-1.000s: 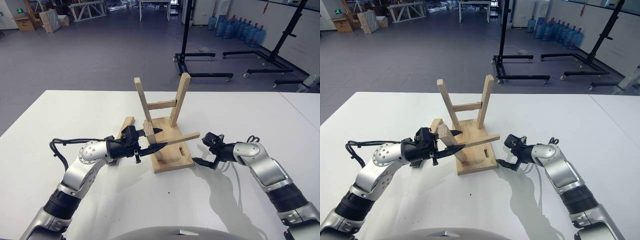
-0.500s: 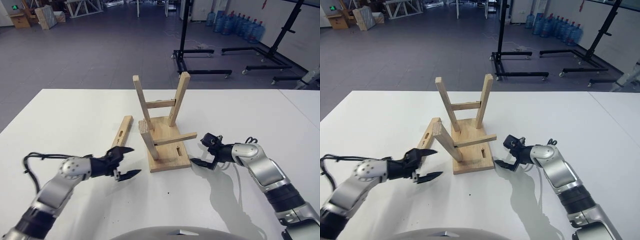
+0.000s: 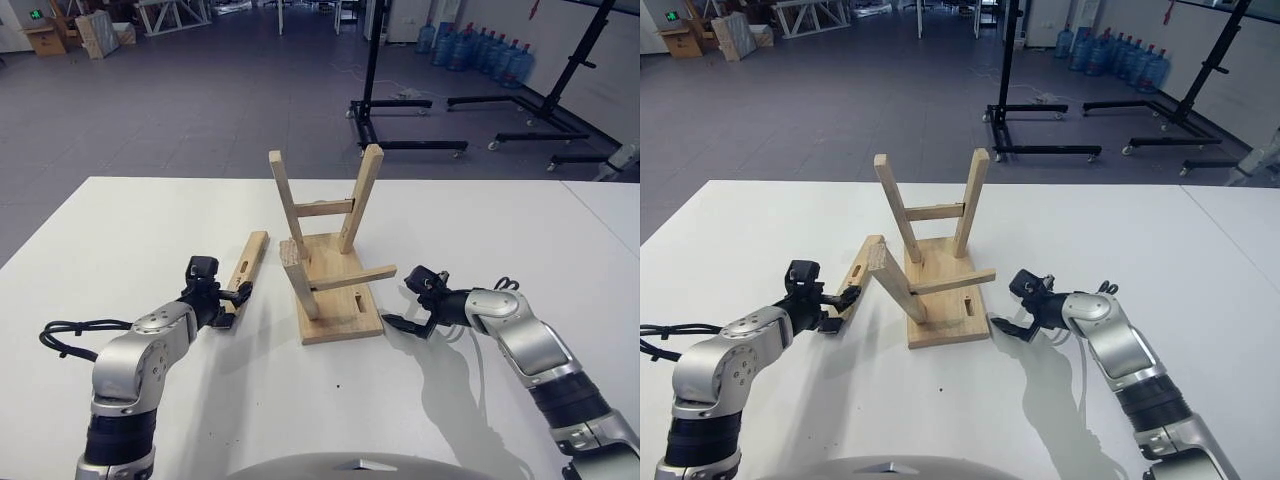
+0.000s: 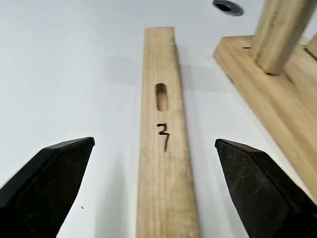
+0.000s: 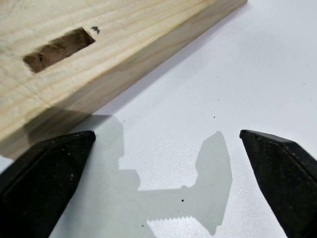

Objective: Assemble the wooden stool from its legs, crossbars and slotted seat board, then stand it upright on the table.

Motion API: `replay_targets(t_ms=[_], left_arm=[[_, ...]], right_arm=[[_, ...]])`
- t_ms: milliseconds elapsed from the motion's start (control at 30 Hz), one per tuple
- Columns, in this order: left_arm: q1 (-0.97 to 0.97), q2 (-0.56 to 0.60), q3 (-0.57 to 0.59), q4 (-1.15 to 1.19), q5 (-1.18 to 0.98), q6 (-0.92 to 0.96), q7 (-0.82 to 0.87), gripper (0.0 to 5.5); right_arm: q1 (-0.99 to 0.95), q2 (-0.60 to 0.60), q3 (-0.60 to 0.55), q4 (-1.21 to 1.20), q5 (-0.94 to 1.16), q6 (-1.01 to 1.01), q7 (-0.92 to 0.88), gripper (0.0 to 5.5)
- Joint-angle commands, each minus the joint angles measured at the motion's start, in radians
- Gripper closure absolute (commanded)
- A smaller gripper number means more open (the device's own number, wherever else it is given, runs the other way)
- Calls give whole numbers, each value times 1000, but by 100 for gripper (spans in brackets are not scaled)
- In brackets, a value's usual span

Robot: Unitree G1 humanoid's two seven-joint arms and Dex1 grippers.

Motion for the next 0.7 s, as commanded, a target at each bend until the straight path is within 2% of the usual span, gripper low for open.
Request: replay_targets(t_ms=[33, 400, 700], left_arm=[[-40, -24, -36, 95, 50, -23, 26, 103], [-58, -20, -116, 287, 128, -184, -53, 103], [0, -31, -141, 272, 149, -202, -80, 237]], right_arm=[[-11, 18, 14, 0, -9, 6, -12, 10], [-7, 27, 18, -1, -8, 11, -21, 10], [-14, 28, 19, 5, -8, 11, -20, 10]])
